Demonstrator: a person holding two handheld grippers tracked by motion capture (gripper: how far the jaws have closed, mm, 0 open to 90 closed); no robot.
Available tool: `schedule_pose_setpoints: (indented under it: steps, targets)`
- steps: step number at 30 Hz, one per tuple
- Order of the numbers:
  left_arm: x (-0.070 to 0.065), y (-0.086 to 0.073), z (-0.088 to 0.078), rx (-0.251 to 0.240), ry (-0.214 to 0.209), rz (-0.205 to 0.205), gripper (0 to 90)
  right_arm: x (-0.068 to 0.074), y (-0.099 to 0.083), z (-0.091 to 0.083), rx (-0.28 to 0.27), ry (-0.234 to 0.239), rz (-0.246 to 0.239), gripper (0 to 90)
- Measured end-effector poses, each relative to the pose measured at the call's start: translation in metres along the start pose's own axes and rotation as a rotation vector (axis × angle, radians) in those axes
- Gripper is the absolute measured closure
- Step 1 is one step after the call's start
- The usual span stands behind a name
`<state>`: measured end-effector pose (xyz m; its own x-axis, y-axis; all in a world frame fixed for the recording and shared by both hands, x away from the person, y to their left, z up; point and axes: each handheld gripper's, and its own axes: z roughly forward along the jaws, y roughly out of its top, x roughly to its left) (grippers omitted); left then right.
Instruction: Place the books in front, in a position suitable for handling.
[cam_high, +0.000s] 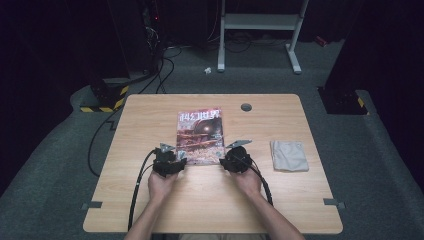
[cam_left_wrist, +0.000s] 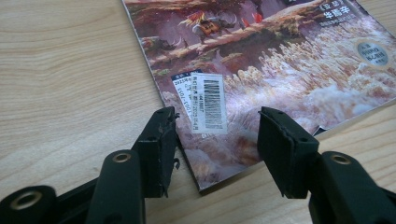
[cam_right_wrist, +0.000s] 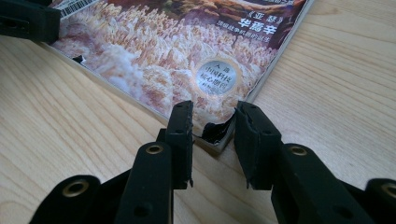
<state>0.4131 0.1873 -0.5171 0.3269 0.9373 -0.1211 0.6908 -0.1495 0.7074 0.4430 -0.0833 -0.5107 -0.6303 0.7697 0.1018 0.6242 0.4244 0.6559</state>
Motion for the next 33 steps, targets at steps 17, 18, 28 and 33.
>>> schedule_pose_setpoints:
  steps: [17, 18, 28, 33]
  targets:
    - [-0.015, -0.005, 0.0, -0.017, -0.016, 0.01, 47.8, -0.007, -0.013, -0.011, -0.01, 0.002, 0.002, 67.5]
    - [-0.017, -0.005, 0.001, -0.021, -0.018, 0.007, 47.7, -0.007, -0.015, -0.013, -0.009, 0.002, 0.009, 67.5]
    - [-0.026, -0.007, 0.0, -0.02, -0.036, 0.023, 47.7, -0.01, -0.024, -0.021, -0.006, -0.003, 0.008, 67.5]
    - [-0.033, -0.01, 0.0, -0.025, -0.04, 0.029, 47.7, -0.013, -0.031, -0.027, -0.012, -0.001, 0.01, 67.5]
